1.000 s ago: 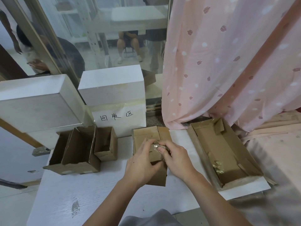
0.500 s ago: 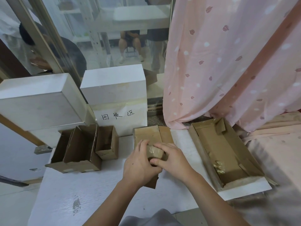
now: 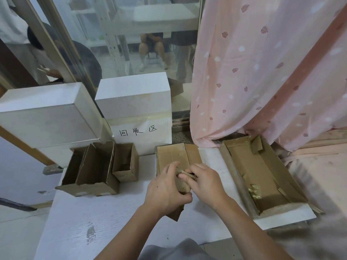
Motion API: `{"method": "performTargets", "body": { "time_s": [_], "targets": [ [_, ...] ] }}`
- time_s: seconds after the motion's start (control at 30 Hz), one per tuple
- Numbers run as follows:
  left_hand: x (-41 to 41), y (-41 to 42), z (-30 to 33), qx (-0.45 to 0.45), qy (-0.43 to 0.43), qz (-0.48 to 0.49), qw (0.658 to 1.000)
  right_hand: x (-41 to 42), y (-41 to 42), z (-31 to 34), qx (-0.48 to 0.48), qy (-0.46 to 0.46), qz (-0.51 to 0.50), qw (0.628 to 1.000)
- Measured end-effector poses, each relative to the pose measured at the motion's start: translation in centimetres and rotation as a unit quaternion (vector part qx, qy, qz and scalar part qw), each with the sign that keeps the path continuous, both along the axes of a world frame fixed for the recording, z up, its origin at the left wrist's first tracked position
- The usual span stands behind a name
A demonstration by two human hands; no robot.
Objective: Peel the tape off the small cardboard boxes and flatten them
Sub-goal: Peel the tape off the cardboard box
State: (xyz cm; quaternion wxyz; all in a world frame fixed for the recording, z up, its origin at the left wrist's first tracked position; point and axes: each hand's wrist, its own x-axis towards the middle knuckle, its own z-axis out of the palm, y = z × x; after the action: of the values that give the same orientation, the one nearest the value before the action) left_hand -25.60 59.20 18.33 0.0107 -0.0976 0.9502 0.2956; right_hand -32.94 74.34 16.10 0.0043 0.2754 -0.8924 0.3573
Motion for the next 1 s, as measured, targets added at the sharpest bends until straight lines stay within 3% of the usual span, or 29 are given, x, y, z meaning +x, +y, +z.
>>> {"method": "performTargets", "body": {
  "time_s": [0.13, 0.37, 0.77, 1.0],
  "targets": [
    [0.1, -0.2, 0.3, 0.001, -0.005, 0.005, 1.000, -0.1, -0.2, -0.1, -0.019, -0.025, 0.004, 0.999],
    [0.2, -0.8, 1.0, -0.002, -0.018, 0.018, 1.000, -0.4, 0.0, 0.9, -0.016, -0.159, 0.064, 0.985],
    [0.8, 0.3, 1.2, -0.039, -0.005, 0.033, 0.999, 0.0, 0.3, 0.8, -0.057, -0.084, 0.002, 0.995],
    [0.9, 0.3, 1.2, -0.027, -0.005, 0.048, 0.998, 0.1, 0.6, 1.0, -0.068, -0.158, 0.036, 0.984]
  ]
}}
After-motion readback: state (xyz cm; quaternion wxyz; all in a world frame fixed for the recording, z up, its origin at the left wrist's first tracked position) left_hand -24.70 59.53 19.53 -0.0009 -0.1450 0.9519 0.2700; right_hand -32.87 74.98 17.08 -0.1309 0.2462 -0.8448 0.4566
